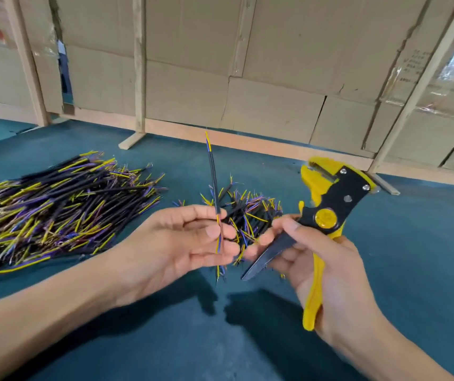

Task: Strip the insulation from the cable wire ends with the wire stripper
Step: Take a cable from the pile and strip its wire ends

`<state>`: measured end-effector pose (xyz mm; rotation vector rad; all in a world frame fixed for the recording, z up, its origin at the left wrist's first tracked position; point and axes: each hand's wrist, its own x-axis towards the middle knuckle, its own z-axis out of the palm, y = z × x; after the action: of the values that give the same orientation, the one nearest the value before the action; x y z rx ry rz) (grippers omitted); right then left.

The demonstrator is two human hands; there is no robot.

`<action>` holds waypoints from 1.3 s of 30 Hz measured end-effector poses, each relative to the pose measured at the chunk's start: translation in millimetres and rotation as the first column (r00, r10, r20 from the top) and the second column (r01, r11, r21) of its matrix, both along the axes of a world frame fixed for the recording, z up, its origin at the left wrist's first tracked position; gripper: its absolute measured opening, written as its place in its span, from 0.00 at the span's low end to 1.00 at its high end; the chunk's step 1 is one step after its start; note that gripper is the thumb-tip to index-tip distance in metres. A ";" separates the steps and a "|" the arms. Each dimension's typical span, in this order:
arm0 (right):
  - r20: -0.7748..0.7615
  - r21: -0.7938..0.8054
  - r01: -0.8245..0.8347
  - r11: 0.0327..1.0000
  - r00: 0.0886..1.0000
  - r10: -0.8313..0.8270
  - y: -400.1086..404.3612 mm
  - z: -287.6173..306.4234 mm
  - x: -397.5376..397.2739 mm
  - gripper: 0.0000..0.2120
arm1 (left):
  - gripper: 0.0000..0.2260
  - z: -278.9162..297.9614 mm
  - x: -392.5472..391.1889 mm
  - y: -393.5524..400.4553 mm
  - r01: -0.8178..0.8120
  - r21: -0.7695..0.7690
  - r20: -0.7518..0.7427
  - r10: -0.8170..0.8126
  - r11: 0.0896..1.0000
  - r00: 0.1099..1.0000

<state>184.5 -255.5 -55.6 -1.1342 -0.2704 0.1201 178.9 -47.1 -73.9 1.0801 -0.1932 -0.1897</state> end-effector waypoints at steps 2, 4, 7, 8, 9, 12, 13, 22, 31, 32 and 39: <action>0.011 0.000 -0.008 1.000 1.000 0.008 -4.3 3.5 5.4 0.05 | 0.13 -2.4 -1.9 -3.6 -0.018 -0.036 0.012 0.019 0.999 1.000; -0.002 0.000 -0.069 0.998 0.998 0.069 -5.6 1.9 7.4 0.05 | 0.11 -2.6 -1.8 -7.8 -0.057 -0.063 0.037 0.059 0.996 0.998; 0.018 -0.072 -0.101 0.992 0.995 0.103 -4.9 -3.9 7.0 0.06 | 0.07 -2.0 -3.9 -11.5 -0.111 -0.075 0.046 0.114 0.991 0.992; 0.017 -0.105 -0.092 0.990 0.995 0.095 -4.2 -5.9 6.1 0.05 | 0.06 -2.4 -4.4 -12.3 -0.135 -0.059 0.047 0.138 0.989 0.989; 0.006 -0.133 -0.086 0.987 0.996 0.088 -3.9 -8.2 5.1 0.05 | 0.05 -2.8 -4.6 -13.4 -0.156 -0.040 0.053 0.158 0.987 0.986; -0.048 -0.159 -0.102 0.982 0.994 0.095 -2.0 -12.2 1.6 0.06 | 0.02 -1.4 -4.9 -19.1 -0.200 -0.012 0.060 0.200 0.980 0.978; -0.059 -0.161 -0.107 0.981 0.993 0.099 -0.6 -12.9 0.5 0.07 | 0.03 -0.9 -5.0 -20.5 -0.207 -0.004 0.060 0.207 0.978 0.977; -0.084 -0.124 -0.133 0.983 0.989 0.123 6.0 -18.5 -3.1 0.06 | 0.08 -7.6 -4.5 -19.0 -0.148 0.075 0.083 0.142 0.986 0.986; -0.195 -0.081 -0.147 0.986 0.972 0.129 3.5 -19.5 1.7 0.06 | 0.15 -8.5 -3.0 -17.9 -0.130 0.085 0.072 0.125 0.988 0.990; -0.206 -0.083 -0.164 0.983 0.968 0.144 1.9 -19.4 3.0 0.08 | 0.17 -8.2 -3.3 -18.1 -0.131 0.085 0.080 0.124 0.988 0.989; -0.277 -0.137 -0.345 0.929 0.914 0.298 -1.4 -17.2 5.5 0.07 | 0.10 -5.9 -5.8 -17.5 -0.284 0.278 0.259 0.213 0.918 0.942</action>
<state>189.9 -256.8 -72.8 -1.2351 -0.2214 0.5902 173.1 -64.6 -79.9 1.4319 -0.2294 0.1397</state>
